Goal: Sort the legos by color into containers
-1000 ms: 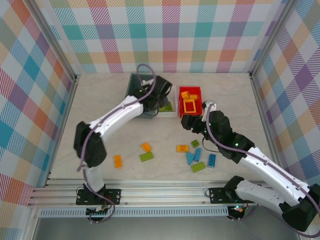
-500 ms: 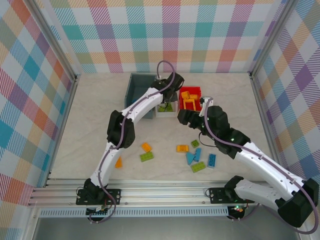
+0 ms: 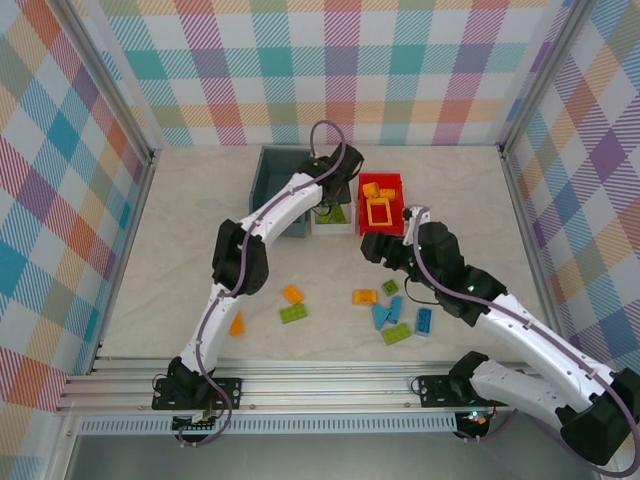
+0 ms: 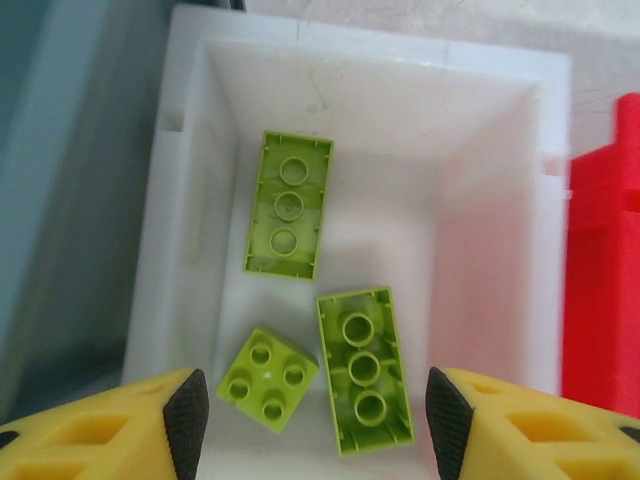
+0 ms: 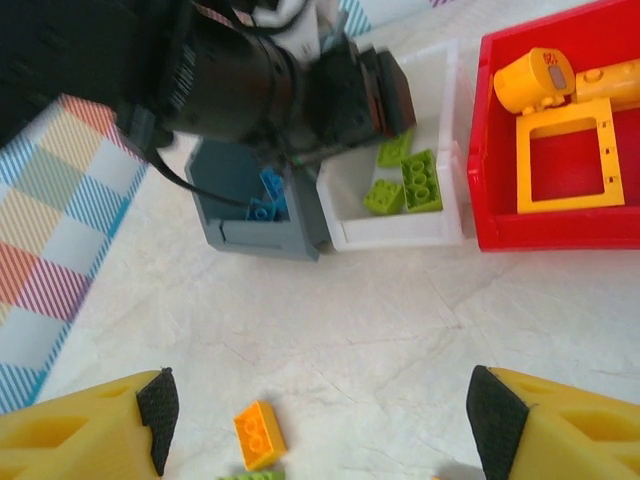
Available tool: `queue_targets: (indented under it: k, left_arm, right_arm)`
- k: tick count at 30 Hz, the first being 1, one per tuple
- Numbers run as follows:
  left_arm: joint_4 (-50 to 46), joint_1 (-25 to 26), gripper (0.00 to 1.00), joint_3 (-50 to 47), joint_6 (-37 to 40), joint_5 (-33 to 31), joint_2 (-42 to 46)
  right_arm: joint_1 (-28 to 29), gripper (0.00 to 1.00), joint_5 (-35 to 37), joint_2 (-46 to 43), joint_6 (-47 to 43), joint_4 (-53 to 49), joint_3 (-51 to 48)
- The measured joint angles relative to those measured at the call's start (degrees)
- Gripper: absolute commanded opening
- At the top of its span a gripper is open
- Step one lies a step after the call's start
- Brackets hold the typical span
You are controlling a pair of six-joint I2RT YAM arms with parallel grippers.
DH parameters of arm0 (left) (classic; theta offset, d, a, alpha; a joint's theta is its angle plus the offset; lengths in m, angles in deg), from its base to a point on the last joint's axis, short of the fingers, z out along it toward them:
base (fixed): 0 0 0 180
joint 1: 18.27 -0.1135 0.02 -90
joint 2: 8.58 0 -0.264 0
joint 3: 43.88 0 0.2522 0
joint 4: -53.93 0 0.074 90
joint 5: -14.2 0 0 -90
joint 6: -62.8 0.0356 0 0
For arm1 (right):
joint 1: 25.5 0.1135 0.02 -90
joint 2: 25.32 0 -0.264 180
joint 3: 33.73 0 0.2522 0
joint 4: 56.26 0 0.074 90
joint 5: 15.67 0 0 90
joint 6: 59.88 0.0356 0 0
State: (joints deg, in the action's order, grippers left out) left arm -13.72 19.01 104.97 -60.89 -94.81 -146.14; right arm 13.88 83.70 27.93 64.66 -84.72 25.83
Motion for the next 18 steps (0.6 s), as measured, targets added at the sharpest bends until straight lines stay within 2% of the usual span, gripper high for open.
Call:
queue_targets:
  k: [3, 10, 15, 18]
  left_arm:
    - [0.4, 1.0, 0.62, -6.7, -1.2, -0.6, 9.4]
    - [1.9, 2.5, 0.65, -36.1, -9.1, -6.2, 47.7]
    - [-3.6, 2.3, 0.63, -57.0, -17.9, -13.8, 74.9]
    - [-9.1, 2.3, 0.63, -69.0, -23.1, -17.4, 91.6]
  right_arm:
    - [1.8, 0.75, -1.0, 4.3, -2.6, -3.0, 1.5]
    - [17.8, 0.75, 0.0, 23.6, -9.5, -7.6, 11.7]
    - [25.9, 0.75, -0.8, 35.5, -11.0, -7.7, 21.0]
    - [28.8, 0.76, -1.6, 43.3, -7.5, -7.2, 26.6]
